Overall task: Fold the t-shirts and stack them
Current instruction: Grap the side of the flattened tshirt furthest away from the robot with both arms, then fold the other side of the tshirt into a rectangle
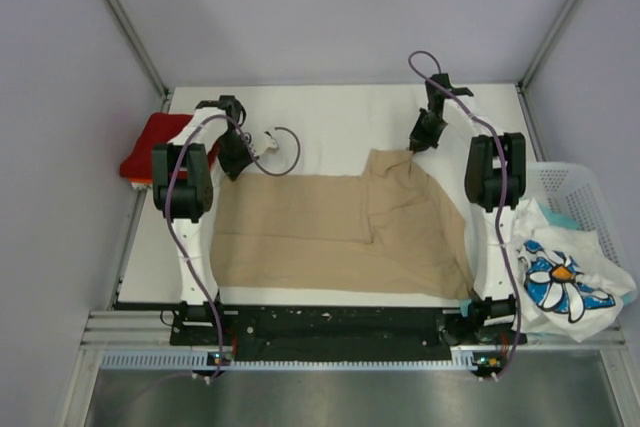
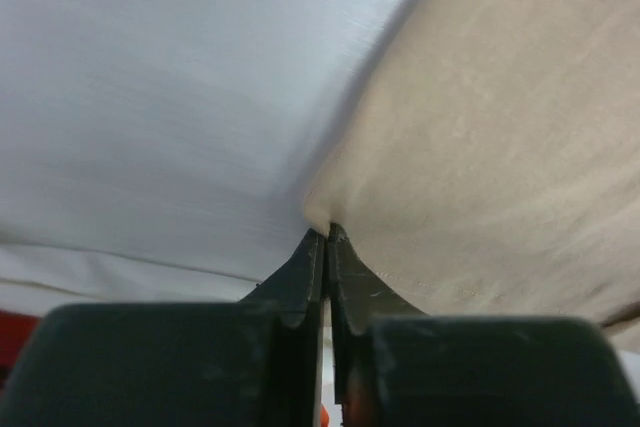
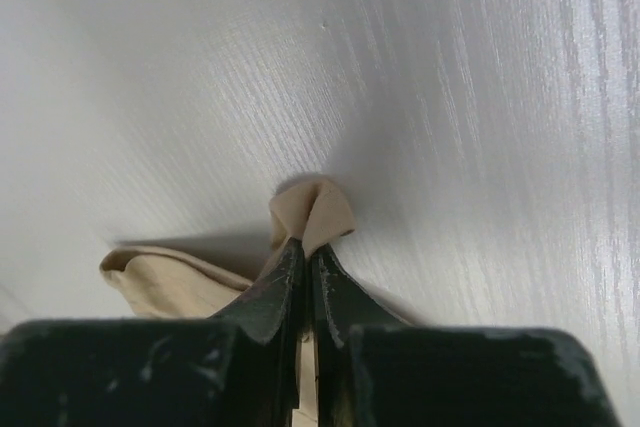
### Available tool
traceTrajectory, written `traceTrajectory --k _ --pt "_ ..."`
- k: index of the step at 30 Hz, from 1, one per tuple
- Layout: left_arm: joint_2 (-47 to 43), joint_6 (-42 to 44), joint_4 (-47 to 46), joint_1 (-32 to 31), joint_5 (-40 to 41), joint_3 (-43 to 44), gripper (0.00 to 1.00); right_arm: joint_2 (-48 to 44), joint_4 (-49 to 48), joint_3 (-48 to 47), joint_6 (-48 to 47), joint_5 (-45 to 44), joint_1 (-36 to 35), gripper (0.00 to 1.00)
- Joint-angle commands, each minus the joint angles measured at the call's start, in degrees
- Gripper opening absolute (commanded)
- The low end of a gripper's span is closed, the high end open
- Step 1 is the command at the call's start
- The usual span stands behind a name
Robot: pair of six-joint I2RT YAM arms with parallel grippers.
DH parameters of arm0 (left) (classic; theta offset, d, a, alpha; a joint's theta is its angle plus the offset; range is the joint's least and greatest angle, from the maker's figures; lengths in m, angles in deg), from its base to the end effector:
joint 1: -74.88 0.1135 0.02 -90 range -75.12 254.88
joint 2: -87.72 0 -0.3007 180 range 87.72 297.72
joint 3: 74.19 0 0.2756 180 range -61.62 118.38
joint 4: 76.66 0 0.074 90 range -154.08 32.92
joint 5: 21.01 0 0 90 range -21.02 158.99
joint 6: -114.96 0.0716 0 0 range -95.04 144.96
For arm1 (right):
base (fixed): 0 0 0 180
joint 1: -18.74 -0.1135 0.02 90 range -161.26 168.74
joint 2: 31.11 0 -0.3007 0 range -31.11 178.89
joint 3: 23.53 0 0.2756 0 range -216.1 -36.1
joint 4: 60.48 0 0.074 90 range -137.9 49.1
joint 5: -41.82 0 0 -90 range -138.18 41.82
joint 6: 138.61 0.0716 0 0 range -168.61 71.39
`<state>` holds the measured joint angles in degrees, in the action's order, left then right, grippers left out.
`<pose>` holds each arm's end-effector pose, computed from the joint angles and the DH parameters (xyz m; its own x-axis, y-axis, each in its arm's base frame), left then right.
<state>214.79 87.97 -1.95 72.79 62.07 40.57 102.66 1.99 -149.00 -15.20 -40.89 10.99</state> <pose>0.4774 -0.0261 0.1498 -0.4151 0.9003 -0.1308 0.9086 0.4177 -0.0083 0.5423 0.0830 0.1539 -0.8774 0.4318 -0.2090 0.3689 0.8858 0.2814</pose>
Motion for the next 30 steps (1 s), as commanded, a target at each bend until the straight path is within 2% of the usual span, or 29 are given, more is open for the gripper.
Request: traceTrajectory --k 1,6,11,17,21,27,30 --pt "-0.1 -0.4 2.7 0.1 -2.3 -0.8 0.00 -5.2 -1.2 1.7 -1.0 -0.3 -0.2 0.00" --pt "-6.6 -6.5 -1.1 0.0 -0.2 -4.2 0.00 -17.4 -1.3 11.2 -3.1 -0.5 -0.4 0.00" --pt "-17.9 -7.3 -8.2 0.0 2.6 -15.4 0.00 -31.0 -1.3 25.7 -4.4 -1.6 -1.3 0.00" --pt "-29.6 -6.4 -10.4 -0.3 3.1 -28.6 0.00 -46.1 -1.1 42.5 -3.2 -2.2 -2.4 0.00" --pt "-37.2 -6.9 -10.4 -0.5 1.6 -33.6 0.00 -54.9 1.8 49.0 -2.6 -3.5 -2.4 0.00" --pt "-46.0 -5.3 -6.1 -1.4 -5.6 -39.6 0.00 -64.9 5.7 56.3 -0.9 -2.7 -2.4 0.00" --pt "-48.8 -4.1 -6.8 -3.2 -3.9 -45.1 0.00 -68.0 7.4 59.4 -0.2 -3.3 -2.3 0.00"
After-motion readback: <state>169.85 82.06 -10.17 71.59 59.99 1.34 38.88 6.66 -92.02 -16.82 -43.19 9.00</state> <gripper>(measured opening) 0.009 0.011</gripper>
